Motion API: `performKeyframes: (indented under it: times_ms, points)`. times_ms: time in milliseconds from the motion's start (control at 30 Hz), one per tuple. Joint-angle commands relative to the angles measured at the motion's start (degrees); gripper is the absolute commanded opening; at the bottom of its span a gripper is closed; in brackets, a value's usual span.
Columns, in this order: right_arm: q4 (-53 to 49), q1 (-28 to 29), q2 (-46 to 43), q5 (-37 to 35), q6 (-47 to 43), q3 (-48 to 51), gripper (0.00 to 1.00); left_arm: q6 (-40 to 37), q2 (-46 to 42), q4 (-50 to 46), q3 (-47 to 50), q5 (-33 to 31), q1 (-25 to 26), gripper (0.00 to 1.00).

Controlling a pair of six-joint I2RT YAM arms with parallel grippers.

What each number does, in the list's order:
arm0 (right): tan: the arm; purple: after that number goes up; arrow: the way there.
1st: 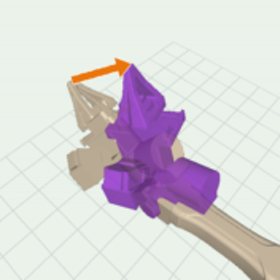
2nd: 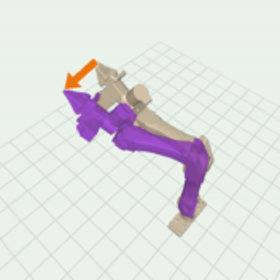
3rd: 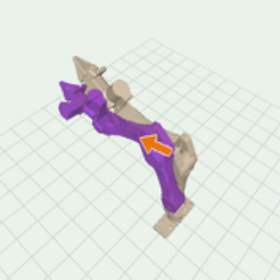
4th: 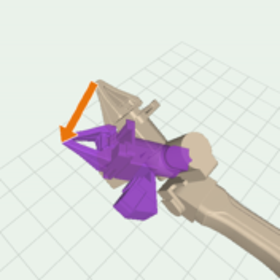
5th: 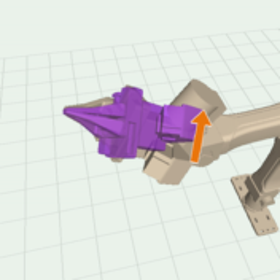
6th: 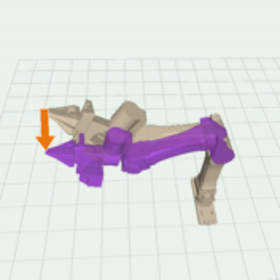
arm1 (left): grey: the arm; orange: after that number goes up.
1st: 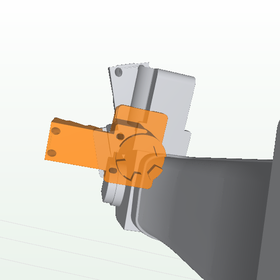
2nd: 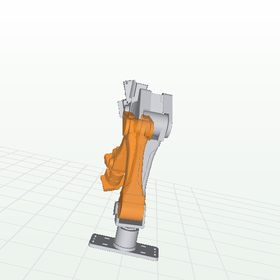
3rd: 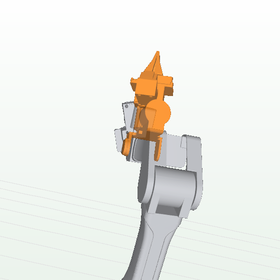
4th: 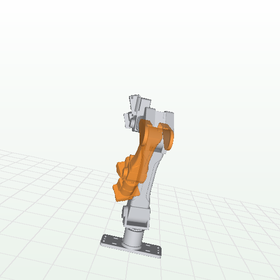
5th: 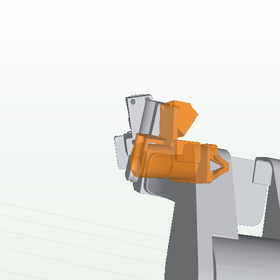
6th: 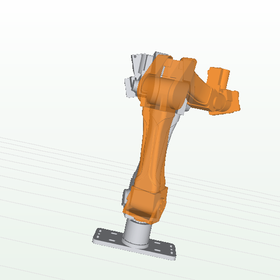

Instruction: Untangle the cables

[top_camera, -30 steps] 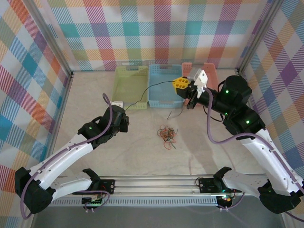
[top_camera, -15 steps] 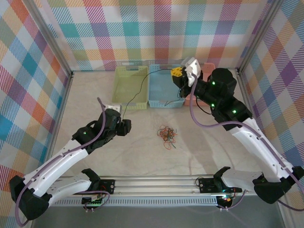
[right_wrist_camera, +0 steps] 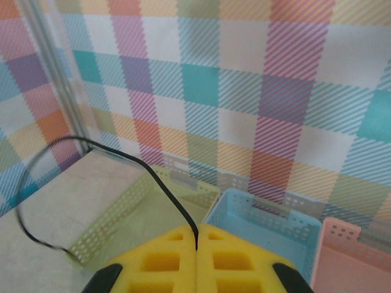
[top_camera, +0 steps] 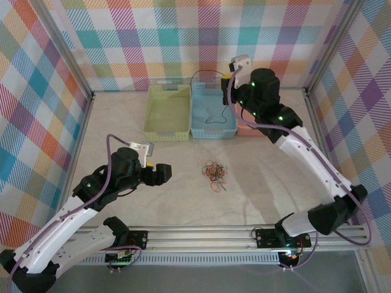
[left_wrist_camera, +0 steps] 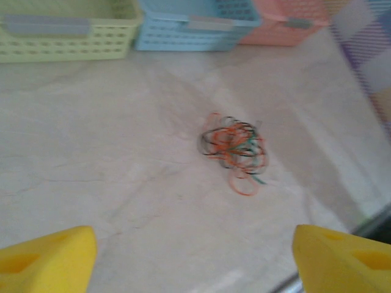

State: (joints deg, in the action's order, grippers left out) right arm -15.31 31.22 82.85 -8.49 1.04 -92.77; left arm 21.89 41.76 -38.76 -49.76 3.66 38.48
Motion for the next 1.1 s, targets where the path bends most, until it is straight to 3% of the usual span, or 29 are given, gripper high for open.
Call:
performKeyframes:
  times_ms: [0, 267, 433, 700, 1067]
  points:
    - [-1.91, -1.34, 2.70, -2.01, 5.31, -1.93, 0.00, -0.11, -4.50, 1.61, -2.21, 9.57, -0.33, 0.89]
    - [-0.27, -4.75, 9.67, -1.40, 9.92, -3.67, 0.00, -2.46, -8.08, -8.05, -6.49, 0.68, -0.29, 0.88]
    - [1.06, -6.32, 14.23, -1.82, 11.24, -5.92, 0.00, -4.07, -8.34, -8.86, -3.25, -4.57, -0.33, 0.88]
    - [1.45, -8.54, 22.25, -1.02, 14.69, -11.55, 0.00, -4.33, -10.00, -9.93, -1.45, -5.97, -0.38, 0.88]
    - [-3.22, -9.60, 35.72, -5.49, 17.57, -22.52, 0.00, -4.59, -10.22, -10.15, -1.07, -6.26, -0.33, 0.88]
